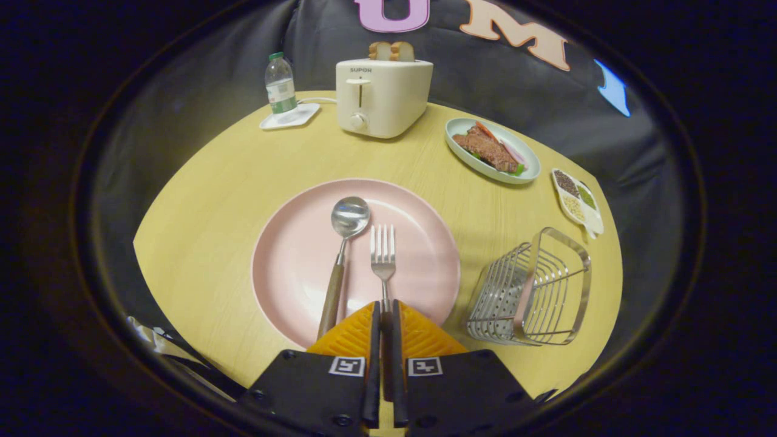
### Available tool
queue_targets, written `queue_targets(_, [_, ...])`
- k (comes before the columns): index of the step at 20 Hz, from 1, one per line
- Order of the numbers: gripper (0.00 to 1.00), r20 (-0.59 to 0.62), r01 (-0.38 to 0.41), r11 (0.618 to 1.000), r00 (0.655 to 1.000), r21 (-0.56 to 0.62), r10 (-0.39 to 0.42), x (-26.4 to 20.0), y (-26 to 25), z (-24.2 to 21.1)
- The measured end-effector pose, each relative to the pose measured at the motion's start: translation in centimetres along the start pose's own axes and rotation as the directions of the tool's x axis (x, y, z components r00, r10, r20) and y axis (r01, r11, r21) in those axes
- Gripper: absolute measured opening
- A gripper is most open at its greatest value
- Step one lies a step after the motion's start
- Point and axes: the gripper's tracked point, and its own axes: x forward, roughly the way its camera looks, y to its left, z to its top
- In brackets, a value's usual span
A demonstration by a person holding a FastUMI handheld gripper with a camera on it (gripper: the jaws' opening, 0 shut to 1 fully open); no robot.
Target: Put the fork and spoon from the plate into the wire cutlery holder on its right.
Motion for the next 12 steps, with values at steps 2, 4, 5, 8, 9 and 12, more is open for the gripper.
queue_targets(2, [0.25,-0.036,0.008,0.999,0.999,-0.038,-0.010,0.6,-0.1,-1.1])
queue_targets(4, [0.31,-0.065,0.012,0.998,0.998,-0.068,-0.017,1.2,0.0,-2.0])
queue_targets(5, [0.31,-0.065,0.015,0.997,0.998,-0.073,-0.020,1.3,0.1,-2.0])
queue_targets(8, [0.13,-0.072,0.002,0.999,0.997,-0.036,-0.005,1.7,0.2,-2.0])
queue_targets(9, [0.09,-0.073,-0.003,0.999,0.997,-0.034,0.001,1.4,0.2,-1.8])
queue_targets(12, [0.09,-0.075,0.001,0.999,0.997,-0.041,-0.004,0.4,-0.3,-1.7])
